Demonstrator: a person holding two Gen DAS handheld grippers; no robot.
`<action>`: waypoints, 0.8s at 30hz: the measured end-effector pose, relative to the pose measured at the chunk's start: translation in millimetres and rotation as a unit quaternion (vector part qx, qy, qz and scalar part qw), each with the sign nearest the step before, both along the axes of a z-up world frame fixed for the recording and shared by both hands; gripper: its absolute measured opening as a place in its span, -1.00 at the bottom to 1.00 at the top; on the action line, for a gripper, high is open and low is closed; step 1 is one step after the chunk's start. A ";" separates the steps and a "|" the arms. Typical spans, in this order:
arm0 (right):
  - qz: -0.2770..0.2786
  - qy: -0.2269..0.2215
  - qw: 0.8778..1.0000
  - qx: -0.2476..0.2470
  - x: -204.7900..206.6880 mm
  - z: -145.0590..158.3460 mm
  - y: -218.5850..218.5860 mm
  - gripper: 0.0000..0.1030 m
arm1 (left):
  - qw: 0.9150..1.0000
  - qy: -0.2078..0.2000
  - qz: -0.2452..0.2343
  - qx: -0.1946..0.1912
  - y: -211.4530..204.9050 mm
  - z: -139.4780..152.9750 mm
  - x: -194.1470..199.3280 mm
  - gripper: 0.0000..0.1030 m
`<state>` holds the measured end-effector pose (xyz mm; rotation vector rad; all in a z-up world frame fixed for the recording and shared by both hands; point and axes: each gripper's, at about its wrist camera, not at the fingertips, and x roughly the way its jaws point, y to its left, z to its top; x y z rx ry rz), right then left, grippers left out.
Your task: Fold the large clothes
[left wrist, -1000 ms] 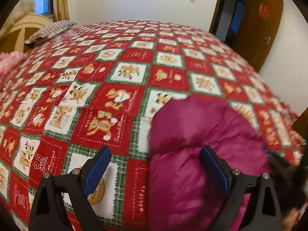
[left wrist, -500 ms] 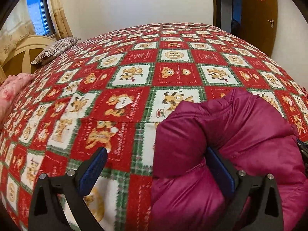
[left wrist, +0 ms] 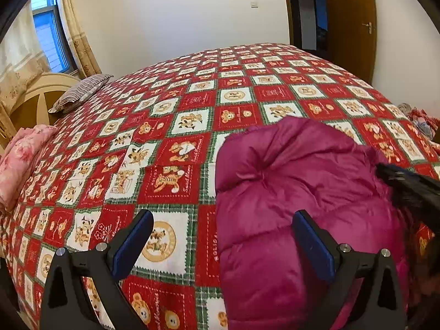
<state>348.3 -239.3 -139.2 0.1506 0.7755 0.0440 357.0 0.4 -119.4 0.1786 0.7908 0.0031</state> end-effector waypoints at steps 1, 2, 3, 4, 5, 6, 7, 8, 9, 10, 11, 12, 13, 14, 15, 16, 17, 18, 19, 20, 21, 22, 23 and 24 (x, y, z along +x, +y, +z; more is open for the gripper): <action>0.004 -0.010 1.000 0.006 -10.8 5.9 -1.0 -0.46 | 1.000 0.000 -0.001 0.001 -1.4 -0.3 -1.4 0.98; 0.008 -0.015 1.000 0.009 -18.3 9.8 -1.1 -0.45 | 1.000 -0.002 -0.001 0.004 -2.7 0.1 -2.9 0.98; 0.013 -0.021 1.000 0.011 -28.6 13.6 -1.2 -0.44 | 1.000 -0.005 -0.001 0.008 -4.2 0.5 -4.3 0.98; 0.015 -0.022 1.000 0.012 -33.1 14.4 -0.6 -0.43 | 1.000 -0.008 0.000 0.011 -5.3 1.6 -6.7 0.98; 0.019 -0.019 1.000 0.015 -41.6 13.2 0.5 -0.40 | 1.000 -0.011 0.001 0.012 -5.7 2.4 -8.9 0.98; 0.022 -0.017 0.999 0.020 -46.5 10.6 1.9 -0.40 | 1.000 -0.014 0.003 0.012 -5.8 3.9 -11.4 0.98; 0.023 -0.015 0.999 0.023 -49.4 7.5 2.5 -0.39 | 1.000 -0.020 0.006 0.010 -5.2 6.4 -14.6 0.98; 0.022 -0.012 0.999 0.025 -50.9 2.9 3.3 -0.39 | 1.000 -0.023 0.007 0.008 -5.2 8.1 -17.2 0.98; 0.021 -0.008 0.999 0.029 -51.0 -1.8 3.3 -0.38 | 1.000 -0.027 0.006 0.005 -5.1 10.1 -20.0 0.98; 0.019 -0.004 0.999 0.035 -50.6 -7.5 3.3 -0.36 | 1.000 -0.028 0.006 0.005 -5.4 10.9 -21.6 0.98; 0.015 0.000 0.999 0.039 -49.3 -14.3 3.8 -0.33 | 1.000 -0.028 0.005 0.004 -5.7 11.2 -23.1 0.98; 0.013 0.002 0.999 0.042 -48.7 -19.3 3.6 -0.32 | 1.000 -0.027 0.005 0.005 -6.3 11.0 -23.9 0.98; 0.011 0.001 0.999 0.044 -47.7 -23.2 4.0 -0.31 | 1.000 -0.028 0.006 0.009 -6.8 10.6 -24.5 0.98; 0.010 -0.001 0.999 0.046 -46.8 -25.5 4.2 -0.30 | 0.999 -0.028 0.006 0.014 -7.3 10.3 -25.1 0.98; 0.010 -0.002 0.999 0.048 -47.5 -26.1 3.3 -0.28 | 0.999 -0.028 0.006 0.016 -7.9 10.4 -25.2 0.98; 0.009 -0.001 0.999 0.050 -47.6 -26.2 2.2 -0.25 | 0.999 -0.029 0.006 0.017 -8.0 10.5 -25.9 0.98; 0.007 0.001 0.999 0.051 -47.8 -25.9 0.9 -0.20 | 0.999 -0.030 0.006 0.017 -7.8 10.9 -26.6 0.98; 0.006 0.004 0.999 0.054 -47.4 -25.2 -0.8 -0.17 | 0.999 -0.031 0.006 0.015 -7.7 11.6 -27.5 0.98; 0.007 0.007 0.998 0.057 -47.9 -24.4 -2.0 -0.16 | 0.999 -0.031 0.006 0.013 -7.7 12.2 -28.3 0.98; 0.007 0.011 0.998 0.064 -47.1 -21.4 -4.6 -0.15 | 0.999 -0.033 0.006 0.011 -7.2 13.0 -29.3 0.98; 0.007 0.012 0.997 0.069 -47.9 -19.8 -7.4 -0.14 | 0.999 -0.035 0.006 0.011 -6.8 14.1 -30.3 0.98; 0.007 0.010 0.997 0.078 -49.3 -15.5 -10.3 -0.14 | 0.999 -0.037 0.006 0.011 -6.6 15.1 -31.2 0.98; 0.007 0.004 0.996 0.087 -52.0 -9.9 -13.4 -0.13 | 0.999 -0.038 0.005 0.010 -5.8 16.3 -31.7 0.98; 0.007 -0.001 0.996 0.092 -54.2 -7.5 -15.5 -0.03 | 0.999 -0.040 0.005 0.010 -5.1 17.3 -31.8 0.98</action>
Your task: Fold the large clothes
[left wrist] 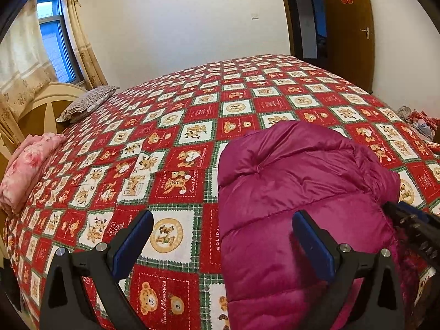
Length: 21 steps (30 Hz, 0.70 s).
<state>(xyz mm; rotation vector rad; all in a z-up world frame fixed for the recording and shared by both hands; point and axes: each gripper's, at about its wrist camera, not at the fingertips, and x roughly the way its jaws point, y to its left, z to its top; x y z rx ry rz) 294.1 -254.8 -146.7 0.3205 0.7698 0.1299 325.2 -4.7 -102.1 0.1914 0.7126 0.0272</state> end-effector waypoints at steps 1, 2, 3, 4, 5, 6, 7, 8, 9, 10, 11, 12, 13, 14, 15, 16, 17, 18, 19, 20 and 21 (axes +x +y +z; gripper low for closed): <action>-0.001 -0.007 1.000 0.007 -2.9 4.4 -2.6 0.07 | 1.000 -0.001 -0.002 -0.002 1.1 0.9 -0.2 0.98; -0.004 -0.016 1.000 0.014 -6.4 9.9 -5.6 0.28 | 1.000 -0.002 -0.003 -0.004 2.7 1.5 0.4 0.98; -0.006 -0.025 1.000 0.019 -9.9 14.8 -8.4 0.39 | 1.000 -0.002 -0.004 -0.008 4.6 2.0 0.9 0.98; -0.005 -0.031 0.999 0.022 -12.4 18.2 -10.3 0.41 | 1.000 -0.002 -0.006 -0.017 7.8 2.5 1.2 0.98; -0.002 -0.033 0.999 0.023 -13.0 20.7 -10.8 0.43 | 1.000 -0.003 -0.008 -0.030 12.4 2.9 1.3 0.98; 0.001 -0.033 0.999 0.024 -13.7 22.5 -12.2 0.45 | 0.999 -0.003 -0.010 -0.046 18.4 3.4 1.4 0.98; 0.003 -0.032 0.999 0.027 -14.8 23.3 -15.5 0.47 | 0.997 -0.002 -0.014 -0.070 26.9 3.8 1.7 0.98; 0.003 -0.030 0.999 0.033 -15.6 22.9 -19.5 0.51 | 0.995 0.001 -0.014 -0.094 35.0 3.8 3.0 0.98; 0.001 -0.029 0.999 0.042 -16.8 21.9 -23.8 0.54 | 0.991 0.010 -0.014 -0.136 49.0 2.6 6.1 0.98; 0.000 -0.028 0.998 0.052 -16.9 20.9 -27.7 0.57 | 0.986 0.019 -0.014 -0.167 57.8 1.4 8.4 0.98; 0.000 -0.025 0.997 0.068 -16.4 19.0 -33.8 0.65 | 0.973 0.038 -0.012 -0.227 76.0 -3.7 14.4 0.98; -0.001 -0.024 0.997 0.076 -15.9 18.4 -36.5 0.74 | 0.961 0.053 -0.006 -0.271 88.4 -9.0 18.4 0.98; -0.003 -0.025 0.996 0.084 -15.0 17.6 -39.8 0.78 | 0.947 0.067 0.005 -0.315 100.1 -15.3 22.2 0.98; -0.003 -0.027 0.995 0.095 -12.9 16.6 -42.5 0.83 | 0.932 0.076 0.016 -0.353 109.2 -21.8 24.9 0.98; 0.000 -0.026 0.995 0.100 -12.0 16.0 -43.4 0.86 | 0.920 0.081 0.023 -0.384 115.9 -28.6 26.3 0.98; 0.006 -0.022 0.994 0.106 -9.0 15.0 -44.4 0.87 | 0.912 0.085 0.028 -0.399 118.9 -32.1 27.4 0.98; 0.010 -0.015 0.994 0.110 -5.2 12.9 -44.1 0.87 | 0.904 0.093 0.033 -0.416 121.3 -38.7 29.2 0.98; 0.015 -0.008 0.994 0.112 -1.5 9.9 -43.0 0.87 | 0.900 0.102 0.035 -0.423 119.6 -44.4 30.8 0.98; 0.020 -0.003 0.994 0.112 1.4 6.7 -41.7 0.87 | 0.899 0.110 0.030 -0.422 115.2 -48.0 32.1 0.98; 0.025 0.002 0.994 0.109 4.8 3.9 -39.2 0.87 | 0.900 0.116 0.024 -0.418 110.3 -50.3 33.5 0.98; 0.027 0.005 0.994 0.106 6.2 1.7 -37.0 0.87 | 0.902 0.122 0.015 -0.415 104.1 -52.7 35.1 0.98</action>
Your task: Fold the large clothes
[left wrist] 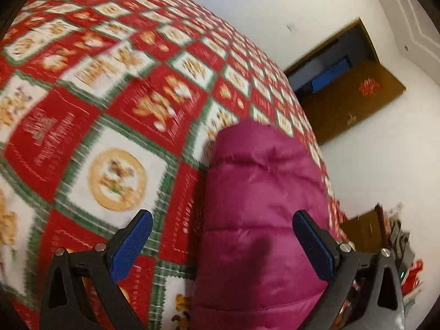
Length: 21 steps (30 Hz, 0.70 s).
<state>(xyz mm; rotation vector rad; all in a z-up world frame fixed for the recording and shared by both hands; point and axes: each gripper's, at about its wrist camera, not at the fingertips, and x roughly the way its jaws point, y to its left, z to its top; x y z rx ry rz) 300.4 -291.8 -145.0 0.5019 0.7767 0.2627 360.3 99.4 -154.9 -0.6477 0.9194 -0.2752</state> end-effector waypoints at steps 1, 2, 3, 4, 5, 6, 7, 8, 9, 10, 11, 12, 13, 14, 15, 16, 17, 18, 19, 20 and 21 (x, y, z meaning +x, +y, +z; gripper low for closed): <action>0.005 0.003 1.000 -0.003 3.3 -2.5 2.7 0.87 | 1.000 0.001 -0.011 0.000 -6.0 -2.8 1.9 0.98; 0.010 0.006 1.000 -0.007 7.0 -5.2 5.9 0.87 | 1.000 0.007 -0.022 -0.002 -14.0 -6.9 3.7 0.98; 0.014 0.008 1.000 -0.011 9.3 -7.5 7.9 0.87 | 1.000 0.009 -0.029 -0.008 -18.3 -10.2 5.3 0.98; 0.020 0.010 1.000 -0.013 13.0 -10.1 11.6 0.87 | 0.999 0.008 -0.033 -0.012 -20.0 -11.5 5.9 0.98; 0.026 0.011 0.999 -0.016 15.4 -12.2 13.6 0.87 | 0.999 0.002 -0.036 -0.008 -24.7 -11.4 6.4 0.98; 0.029 0.011 0.999 -0.019 16.2 -14.1 14.6 0.87 | 0.999 -0.003 -0.042 -0.003 -26.7 -10.1 7.2 0.98; 0.034 0.011 0.999 -0.021 18.2 -16.0 16.2 0.87 | 0.999 -0.006 -0.049 0.000 -27.3 -9.1 8.1 0.98; 0.041 0.010 0.999 -0.019 20.7 -17.9 18.0 0.87 | 0.998 -0.008 -0.061 0.001 -30.6 -8.4 9.9 0.98; 0.047 0.010 0.999 -0.016 22.5 -20.2 18.2 0.87 | 0.998 -0.009 -0.069 0.003 -32.1 -9.2 11.6 0.98; 0.053 0.011 0.998 -0.015 24.8 -22.2 19.3 0.87 | 0.997 -0.010 -0.075 0.006 -34.4 -10.1 12.3 0.98; 0.061 0.013 0.998 -0.012 27.1 -24.8 20.8 0.87 | 0.997 -0.014 -0.081 0.009 -35.6 -10.5 12.9 0.98; 0.066 0.013 0.998 -0.010 29.1 -27.0 21.6 0.87 | 0.996 -0.019 -0.088 0.009 -35.6 -10.2 12.1 0.98; 0.069 0.010 0.997 -0.011 30.1 -28.0 22.4 0.87 | 0.995 -0.023 -0.094 0.009 -36.5 -10.7 13.3 0.98; 0.073 0.007 0.997 -0.013 30.9 -28.7 23.9 0.88 | 0.995 -0.027 -0.100 0.007 -37.3 -11.3 14.0 0.98; 0.075 0.005 0.997 -0.015 31.9 -29.4 25.3 0.88 | 0.994 -0.029 -0.104 0.006 -34.9 -12.7 16.0 0.98; 0.077 0.002 0.997 -0.019 32.7 -30.5 27.8 0.88 | 0.993 -0.032 -0.115 0.006 -36.8 -12.9 17.7 0.98; 0.078 -0.001 0.997 -0.023 33.4 -31.0 30.5 0.88 | 0.992 -0.033 -0.121 0.008 -36.5 -13.1 20.0 0.98; 0.079 -0.003 0.997 -0.026 33.7 -31.5 32.5 0.88 | 0.991 -0.034 -0.127 0.015 -39.3 -12.9 21.3 0.98; 0.081 -0.005 0.996 -0.031 33.9 -32.3 35.2 0.88 | 0.990 -0.034 -0.133 0.026 -42.5 -12.7 22.1 0.98; 0.082 -0.007 0.996 -0.038 33.9 -32.5 39.1 0.88 | 0.989 -0.034 -0.138 0.041 -47.1 -11.8 23.6 0.98; 0.084 -0.007 0.995 -0.045 33.6 -32.6 43.3 0.87 | 0.988 -0.034 -0.142 0.055 -50.9 -11.5 25.9 0.98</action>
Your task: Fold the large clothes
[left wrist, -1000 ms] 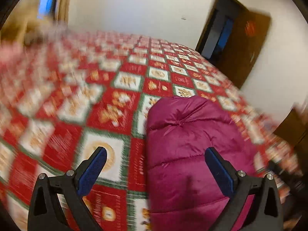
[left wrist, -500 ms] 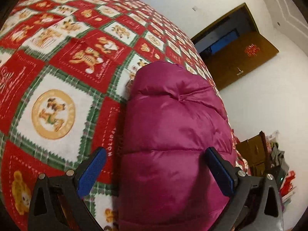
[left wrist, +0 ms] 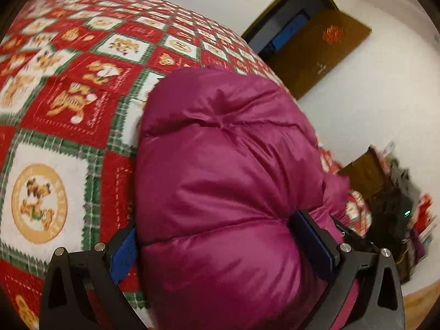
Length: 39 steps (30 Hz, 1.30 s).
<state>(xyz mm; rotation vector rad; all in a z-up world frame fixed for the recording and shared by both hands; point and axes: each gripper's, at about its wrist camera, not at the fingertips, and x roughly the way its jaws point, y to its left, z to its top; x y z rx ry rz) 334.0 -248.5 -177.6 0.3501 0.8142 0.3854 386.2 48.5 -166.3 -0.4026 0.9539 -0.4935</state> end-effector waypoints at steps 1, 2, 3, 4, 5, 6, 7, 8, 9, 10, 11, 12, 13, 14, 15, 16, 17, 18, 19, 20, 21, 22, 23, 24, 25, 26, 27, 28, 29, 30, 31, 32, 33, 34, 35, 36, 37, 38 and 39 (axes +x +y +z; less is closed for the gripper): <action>0.003 0.000 1.000 -0.008 -0.4 0.2 4.2 0.84 | 1.000 -0.001 -0.001 0.009 -2.0 -0.2 0.5 0.98; 0.009 -0.001 1.000 -0.014 -1.3 0.6 8.0 0.71 | 1.000 -0.003 -0.001 0.020 -5.0 0.5 0.2 0.98; 0.016 0.002 1.000 -0.015 -0.6 0.8 10.6 0.58 | 1.000 -0.005 -0.002 0.026 -5.8 0.0 0.3 0.97; 0.020 0.005 1.000 -0.014 -1.9 0.7 12.7 0.53 | 0.999 -0.008 -0.004 0.033 -6.0 -0.2 -1.2 0.95; 0.022 0.008 1.000 -0.016 -3.3 0.7 14.3 0.45 | 0.999 -0.010 -0.004 0.037 -6.0 0.7 -2.7 0.86; 0.022 0.010 1.000 -0.018 -3.5 0.5 16.2 0.39 | 0.999 -0.012 -0.005 0.040 -6.2 1.3 -3.8 0.80; 0.023 0.014 0.999 -0.022 -6.0 1.4 17.9 0.35 | 0.999 -0.015 -0.006 0.041 -6.1 2.4 -6.8 0.65; 0.023 0.016 0.999 -0.025 -7.9 2.7 19.0 0.24 | 0.999 -0.018 -0.006 0.044 -5.9 4.0 -9.4 0.51; 0.024 0.016 0.999 -0.026 -9.4 3.3 20.5 0.09 | 0.999 -0.022 -0.004 0.046 -6.0 6.5 -13.8 0.45; 0.026 0.016 0.999 -0.027 -14.5 5.7 23.5 0.04 | 0.998 -0.023 -0.003 0.050 -5.6 7.5 -16.7 0.39; 0.025 0.015 0.999 -0.032 -17.7 7.2 26.3 -0.04 | 0.998 -0.026 0.000 0.058 -6.1 10.1 -21.9 0.35; 0.024 0.012 0.999 -0.040 -21.9 9.0 29.3 -0.09 | 0.998 -0.028 0.001 0.063 -6.7 10.8 -24.0 0.33; 0.024 0.009 0.998 -0.049 -28.4 11.5 32.6 -0.11 | 0.997 -0.029 0.005 0.065 -7.6 12.0 -23.9 0.29; 0.022 0.008 0.998 -0.054 -32.5 13.4 35.1 -0.16 | 0.997 -0.031 0.008 0.070 -7.5 14.7 -28.3 0.27; 0.020 0.007 0.998 -0.056 -35.6 15.3 37.3 -0.21 | 0.997 -0.031 0.010 0.073 -6.2 16.5 -32.4 0.25; 0.018 0.006 0.998 -0.058 -36.5 16.4 39.3 -0.23 | 0.997 -0.031 0.012 0.076 -5.6 17.6 -32.2 0.21; 0.015 0.004 0.998 -0.059 -41.0 18.9 40.9 -0.26 | 0.996 -0.034 0.014 0.083 -5.9 21.7 -36.3 0.18; 0.013 0.003 0.998 -0.060 -43.7 20.7 42.2 -0.28 | 0.995 -0.038 0.015 0.090 -6.8 25.0 -39.0 0.17; 0.012 0.002 0.998 -0.060 -46.2 22.5 42.7 -0.29 | 0.994 -0.042 0.016 0.098 -7.7 29.0 -43.9 0.15; 0.011 0.000 0.998 -0.059 -50.7 24.9 42.8 -0.32 | 0.993 -0.046 0.016 0.103 -8.0 32.3 -46.3 0.13; 0.011 -0.001 0.998 -0.058 -52.3 25.6 42.9 -0.34 | 0.993 -0.051 0.016 0.110 -8.7 36.0 -49.1 0.12; 0.010 -0.001 0.998 -0.057 -54.6 27.1 42.7 -0.34 | 0.992 -0.055 0.016 0.113 -8.3 38.4 -53.1 0.09; 0.008 -0.003 0.999 -0.053 -57.7 29.5 41.2 -0.36 | 0.991 -0.060 0.015 0.115 -8.4 42.3 -57.0 0.07; 0.006 -0.004 0.999 -0.050 -59.5 31.5 39.7 -0.37 | 0.991 -0.065 0.016 0.115 -8.2 46.4 -60.8 0.06; 0.004 -0.005 0.999 -0.047 -60.7 33.6 39.2 -0.37 | 0.991 -0.068 0.016 0.115 -8.8 49.4 -62.4 0.04; 0.002 -0.008 0.999 -0.044 -63.2 37.0 36.8 -0.38 | 0.990 -0.071 0.016 0.117 -9.9 52.0 -63.9 0.04; 0.000 -0.011 0.999 -0.043 -65.5 40.0 35.7 -0.38 | 0.990 -0.075 0.016 0.118 -11.3 55.2 -66.1 0.04; -0.002 -0.014 0.999 -0.044 -67.3 42.6 34.9 -0.39 | 0.990 -0.079 0.015 0.118 -13.1 57.9 -68.3 0.04; -0.005 -0.019 0.999 -0.044 -69.9 46.1 32.8 -0.39 | 0.989 -0.083 0.014 0.118 -14.5 61.0 -70.8 0.04; -0.007 -0.022 0.999 -0.045 -71.9 48.6 30.2 -0.39 | 0.990 -0.085 0.013 0.116 -15.8 63.5 -71.2 0.04; -0.009 -0.024 0.999 -0.045 -74.5 50.7 29.8 -0.39 | 0.990 -0.087 0.013 0.114 -17.3 65.8 -73.6 0.04; -0.012 -0.028 0.999 -0.044 -76.6 53.4 27.3 -0.39 | 0.989 -0.090 0.011 0.113 -19.4 68.5 -75.1 0.04; -0.014 -0.030 0.998 -0.045 -78.0 55.8 24.5 -0.39 | 0.989 -0.092 0.009 0.114 -22.3 70.4 -76.2 0.04; -0.017 -0.031 0.998 -0.047 -79.4 57.1 22.3 -0.39 | 0.989 -0.095 0.007 0.115 -25.3 72.1 -77.6 0.04; -0.020 -0.033 0.998 -0.049 -81.1 58.1 20.1 -0.39 | 0.989 -0.097 0.004 0.116 -28.1 73.3 -77.5 0.04; -0.022 -0.033 0.998 -0.050 -84.8 58.2 19.1 -0.39 | 0.988 -0.098 0.001 0.116 -30.8 74.0 -78.1 0.04; -0.025 -0.034 0.998 -0.051 -87.0 58.3 16.6 -0.39 | 0.988 -0.098 -0.001 0.116 -32.8 74.3 -78.9 0.04; -0.029 -0.032 0.998 -0.051 -88.5 57.3 13.3 -0.39 | 0.989 -0.096 -0.005 0.116 -35.7 73.3 -79.2 0.04; -0.031 -0.029 0.998 -0.050 -90.5 56.9 12.3 -0.39 | 0.989 -0.095 -0.008 0.116 -37.5 72.2 -79.5 0.04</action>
